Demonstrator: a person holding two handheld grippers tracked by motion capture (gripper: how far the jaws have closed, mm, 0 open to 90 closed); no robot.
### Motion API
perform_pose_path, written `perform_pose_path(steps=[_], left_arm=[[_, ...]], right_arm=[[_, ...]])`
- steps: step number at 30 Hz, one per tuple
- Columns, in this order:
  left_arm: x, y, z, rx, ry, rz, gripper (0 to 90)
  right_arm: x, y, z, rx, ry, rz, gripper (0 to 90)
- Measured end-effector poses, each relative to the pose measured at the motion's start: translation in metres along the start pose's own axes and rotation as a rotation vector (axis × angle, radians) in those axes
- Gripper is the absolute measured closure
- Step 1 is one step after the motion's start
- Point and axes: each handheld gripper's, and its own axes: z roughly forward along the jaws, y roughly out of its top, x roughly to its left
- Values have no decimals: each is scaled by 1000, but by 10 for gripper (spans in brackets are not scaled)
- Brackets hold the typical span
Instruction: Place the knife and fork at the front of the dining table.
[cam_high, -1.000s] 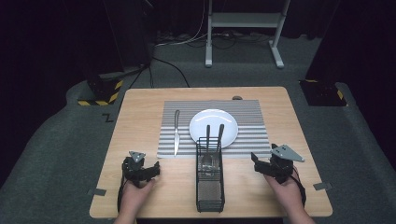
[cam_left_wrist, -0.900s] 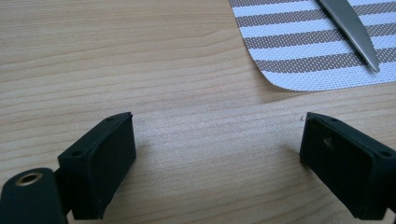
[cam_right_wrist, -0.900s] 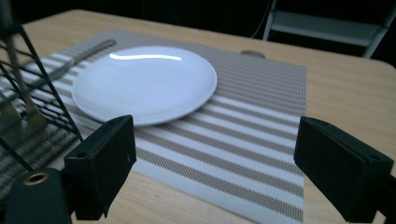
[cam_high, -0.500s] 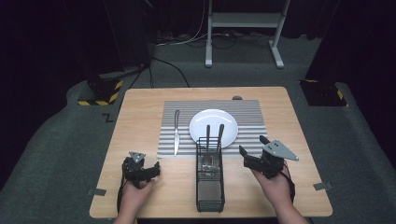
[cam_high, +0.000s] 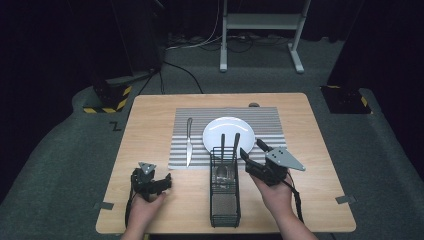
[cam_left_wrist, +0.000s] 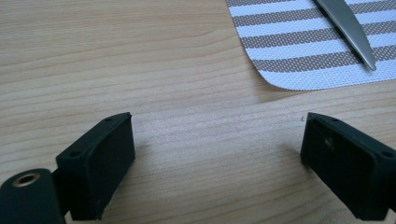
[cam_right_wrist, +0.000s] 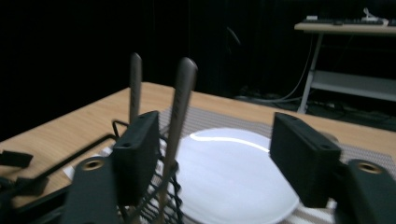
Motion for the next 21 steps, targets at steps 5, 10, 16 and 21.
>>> perform_pose_path(steps=[5, 10, 16, 21], left_arm=[[0, 0, 0, -1, -1, -1, 91], [0, 0, 0, -3, -1, -4, 90], [0, 0, 0, -3, -1, -5, 91], [0, 0, 0, -3, -1, -5, 91]], right_arm=[[12, 4, 10, -36, -1, -21, 521], [15, 3, 18, -29, 0, -16, 611], [17, -2, 30, 2, -3, 0, 700], [18, -5, 33, 12, 6, 6, 749]])
